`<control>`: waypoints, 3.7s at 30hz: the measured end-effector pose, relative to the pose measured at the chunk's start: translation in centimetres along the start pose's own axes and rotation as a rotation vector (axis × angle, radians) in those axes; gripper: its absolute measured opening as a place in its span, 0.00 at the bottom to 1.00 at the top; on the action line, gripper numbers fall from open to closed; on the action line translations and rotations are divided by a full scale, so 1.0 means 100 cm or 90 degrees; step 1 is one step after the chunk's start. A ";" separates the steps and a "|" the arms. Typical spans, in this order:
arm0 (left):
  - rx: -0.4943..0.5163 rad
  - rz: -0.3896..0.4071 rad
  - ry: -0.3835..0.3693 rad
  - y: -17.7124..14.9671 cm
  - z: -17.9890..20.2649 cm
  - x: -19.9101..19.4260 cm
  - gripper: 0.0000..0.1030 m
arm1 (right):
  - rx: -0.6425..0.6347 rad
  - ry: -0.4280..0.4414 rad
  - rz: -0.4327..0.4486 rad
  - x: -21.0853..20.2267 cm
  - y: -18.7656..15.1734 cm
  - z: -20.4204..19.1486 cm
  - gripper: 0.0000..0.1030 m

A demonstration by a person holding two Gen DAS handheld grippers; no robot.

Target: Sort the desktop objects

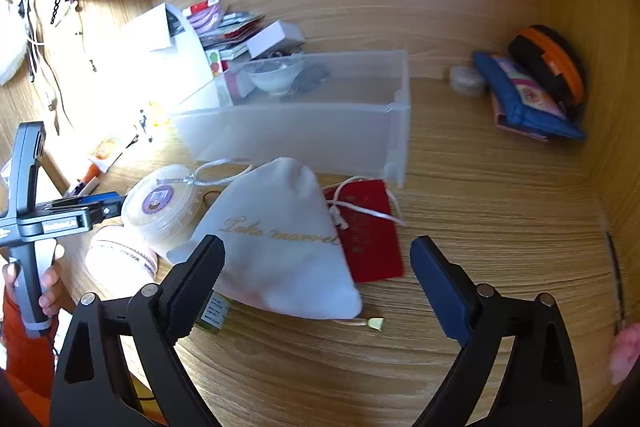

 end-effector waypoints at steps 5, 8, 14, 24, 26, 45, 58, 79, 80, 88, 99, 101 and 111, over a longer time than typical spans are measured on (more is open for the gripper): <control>0.019 -0.004 0.006 0.002 -0.003 0.003 0.63 | -0.028 0.009 -0.031 0.015 -0.002 -0.010 0.90; 0.034 -0.015 0.012 0.003 -0.005 0.007 0.56 | -0.052 0.010 -0.047 0.025 0.000 -0.016 0.89; 0.052 -0.024 0.012 0.004 -0.005 0.016 0.50 | -0.066 0.050 -0.097 0.037 0.009 -0.021 0.69; 0.063 -0.023 0.001 0.005 -0.002 0.019 0.34 | -0.100 0.040 -0.089 0.044 0.013 -0.027 0.35; 0.062 -0.023 0.001 0.005 0.000 0.019 0.31 | -0.093 0.047 -0.083 0.043 0.014 -0.025 0.32; 0.011 0.014 -0.010 0.013 -0.008 0.000 0.15 | -0.008 0.113 -0.017 0.006 0.031 -0.013 0.23; 0.016 0.051 0.000 0.024 -0.010 -0.025 0.15 | 0.051 0.192 0.013 -0.029 0.062 0.001 0.23; 0.084 0.132 0.011 0.086 0.002 -0.067 0.15 | 0.037 0.246 0.100 -0.071 0.114 -0.010 0.23; 0.085 0.128 0.012 0.086 0.001 -0.064 0.15 | 0.036 0.249 0.103 -0.072 0.116 -0.011 0.23; 0.107 -0.018 -0.054 0.061 -0.006 0.006 0.24 | 0.035 0.262 0.093 -0.062 0.120 -0.012 0.23; 0.128 -0.074 -0.032 0.047 -0.002 0.047 0.44 | 0.039 0.253 0.062 -0.038 0.119 -0.006 0.23; 0.132 -0.081 -0.026 0.046 -0.003 0.052 0.44 | 0.031 0.249 0.059 -0.035 0.118 -0.007 0.23; 0.153 -0.079 0.007 0.046 -0.008 0.054 0.23 | 0.023 0.253 0.033 -0.015 0.121 -0.013 0.23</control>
Point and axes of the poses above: each gripper's, at about its wrist camera, not at the fingertips, and x roughly the way its jaws point, z to its right, y to its top, the point moved 3 cm from there along x, roughly the way its jaws point, and after that the axes turned 15 degrees about x, right-handed, at the moved point
